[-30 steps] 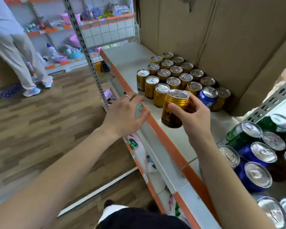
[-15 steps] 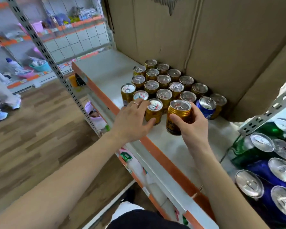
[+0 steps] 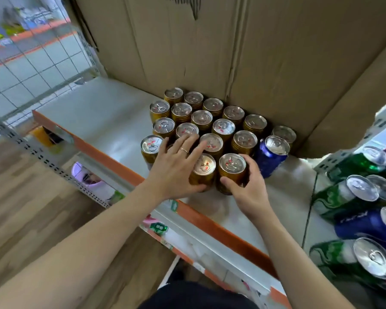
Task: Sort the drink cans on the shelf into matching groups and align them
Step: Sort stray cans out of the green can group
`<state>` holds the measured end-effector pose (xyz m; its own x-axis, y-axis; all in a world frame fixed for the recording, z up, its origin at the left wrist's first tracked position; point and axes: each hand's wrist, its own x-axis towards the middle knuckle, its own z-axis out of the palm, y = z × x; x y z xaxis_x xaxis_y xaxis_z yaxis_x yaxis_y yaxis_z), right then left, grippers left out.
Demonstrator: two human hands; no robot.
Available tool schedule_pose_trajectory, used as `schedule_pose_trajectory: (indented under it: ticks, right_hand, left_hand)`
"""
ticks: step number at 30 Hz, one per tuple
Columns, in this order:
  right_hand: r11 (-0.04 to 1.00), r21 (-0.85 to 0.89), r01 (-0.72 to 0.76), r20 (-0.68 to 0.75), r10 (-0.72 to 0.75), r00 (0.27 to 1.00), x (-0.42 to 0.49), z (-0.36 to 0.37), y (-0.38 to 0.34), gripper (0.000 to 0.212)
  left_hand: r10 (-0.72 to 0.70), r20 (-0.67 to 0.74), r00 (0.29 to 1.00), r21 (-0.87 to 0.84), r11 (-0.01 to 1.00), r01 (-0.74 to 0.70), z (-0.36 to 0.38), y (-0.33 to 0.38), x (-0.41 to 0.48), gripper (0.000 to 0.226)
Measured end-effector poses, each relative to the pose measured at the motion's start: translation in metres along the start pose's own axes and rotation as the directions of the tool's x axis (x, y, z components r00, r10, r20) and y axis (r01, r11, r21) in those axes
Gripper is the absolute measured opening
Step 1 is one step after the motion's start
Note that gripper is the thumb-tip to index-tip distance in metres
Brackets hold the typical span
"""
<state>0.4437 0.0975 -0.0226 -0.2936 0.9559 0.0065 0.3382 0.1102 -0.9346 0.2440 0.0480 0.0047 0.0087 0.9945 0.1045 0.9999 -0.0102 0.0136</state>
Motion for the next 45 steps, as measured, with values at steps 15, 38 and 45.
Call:
schedule_pose_trajectory:
  ticks: [15,38,45]
  right_hand:
    - [0.981,-0.164,-0.101,-0.249,0.058,0.967,-0.026,0.026,0.026,0.070]
    - [0.760,-0.639,0.118,-0.053,-0.197,0.979,-0.089,-0.089,-0.043,0.063]
    - [0.752,-0.657,0.056,-0.243,-0.282,0.928,-0.185,-0.224,-0.032,0.058]
  left_hand:
    - [0.089,-0.079,0.993,-0.007,0.996,-0.090,0.020,-0.010,0.002,0.109]
    - [0.120,-0.132,0.984,-0.090,0.987,-0.132,-0.041,0.039,-0.002,0.078]
    - [0.348,-0.232,0.908,-0.135,0.913,-0.385,-0.063,0.214,-0.023,0.071]
